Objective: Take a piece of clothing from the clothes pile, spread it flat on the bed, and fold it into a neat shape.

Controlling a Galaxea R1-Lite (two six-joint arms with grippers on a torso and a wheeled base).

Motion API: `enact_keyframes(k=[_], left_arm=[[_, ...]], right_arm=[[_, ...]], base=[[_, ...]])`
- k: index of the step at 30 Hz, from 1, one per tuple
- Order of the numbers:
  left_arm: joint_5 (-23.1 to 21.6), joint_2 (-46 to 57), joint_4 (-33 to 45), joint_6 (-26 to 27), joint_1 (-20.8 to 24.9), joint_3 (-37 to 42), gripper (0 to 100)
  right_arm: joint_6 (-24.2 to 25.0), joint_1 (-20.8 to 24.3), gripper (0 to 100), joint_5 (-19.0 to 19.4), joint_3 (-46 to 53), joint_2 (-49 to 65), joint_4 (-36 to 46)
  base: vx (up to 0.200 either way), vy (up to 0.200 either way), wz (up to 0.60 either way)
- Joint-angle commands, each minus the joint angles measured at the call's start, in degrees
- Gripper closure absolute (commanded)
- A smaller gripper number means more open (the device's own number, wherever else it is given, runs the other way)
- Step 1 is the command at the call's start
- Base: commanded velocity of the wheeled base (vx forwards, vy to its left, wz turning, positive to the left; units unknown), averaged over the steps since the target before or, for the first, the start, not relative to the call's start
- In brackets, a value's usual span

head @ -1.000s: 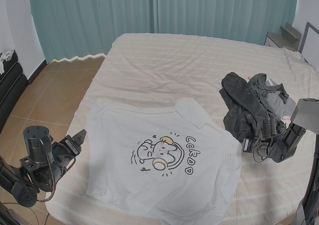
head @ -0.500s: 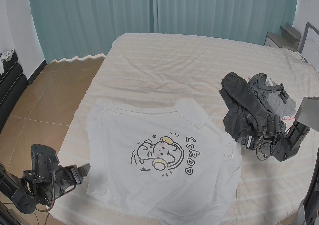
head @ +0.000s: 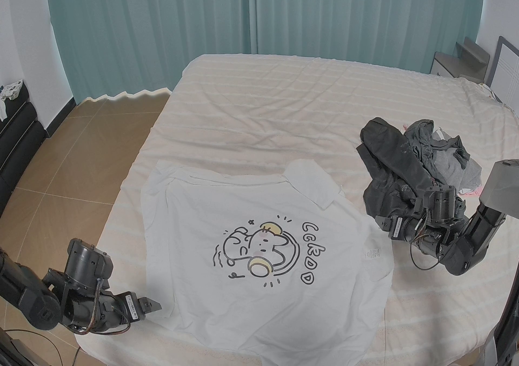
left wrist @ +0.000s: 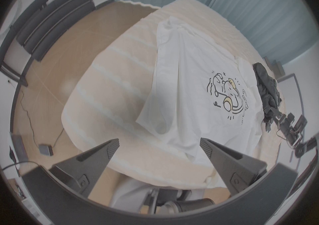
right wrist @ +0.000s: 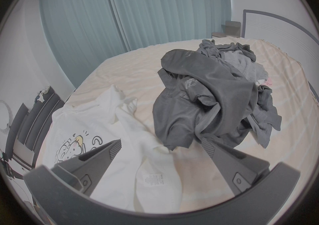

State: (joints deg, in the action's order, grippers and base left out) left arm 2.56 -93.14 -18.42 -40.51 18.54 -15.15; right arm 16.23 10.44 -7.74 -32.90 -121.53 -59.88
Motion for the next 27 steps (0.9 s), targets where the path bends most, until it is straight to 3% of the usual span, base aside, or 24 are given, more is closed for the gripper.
enact_keyframes(k=[1,8,21,27], left_arm=[[-4.05,-1.70,4.27,-3.96,-1.49,-6.20,0],[-3.44,-9.26,3.92,-6.34,-1.58,-7.52,0],[-2.65,-11.54,2.25,-6.07,-1.05,-7.52,0],[5.35,-16.99,-0.92,-6.51,2.64,-7.08,0]], right_arm=[[-0.05,1.43,0,0.01,1.26,0.24,-1.38],[0.21,1.78,0,-0.08,1.26,0.33,-1.56],[0.21,2.40,0,-0.26,1.26,0.06,-1.56],[0.21,2.48,0,-0.26,1.26,0.06,-1.56]], base=[[0.000,0.000,0.00],[0.000,0.000,0.00],[0.000,0.000,0.00],[0.000,0.000,0.00]])
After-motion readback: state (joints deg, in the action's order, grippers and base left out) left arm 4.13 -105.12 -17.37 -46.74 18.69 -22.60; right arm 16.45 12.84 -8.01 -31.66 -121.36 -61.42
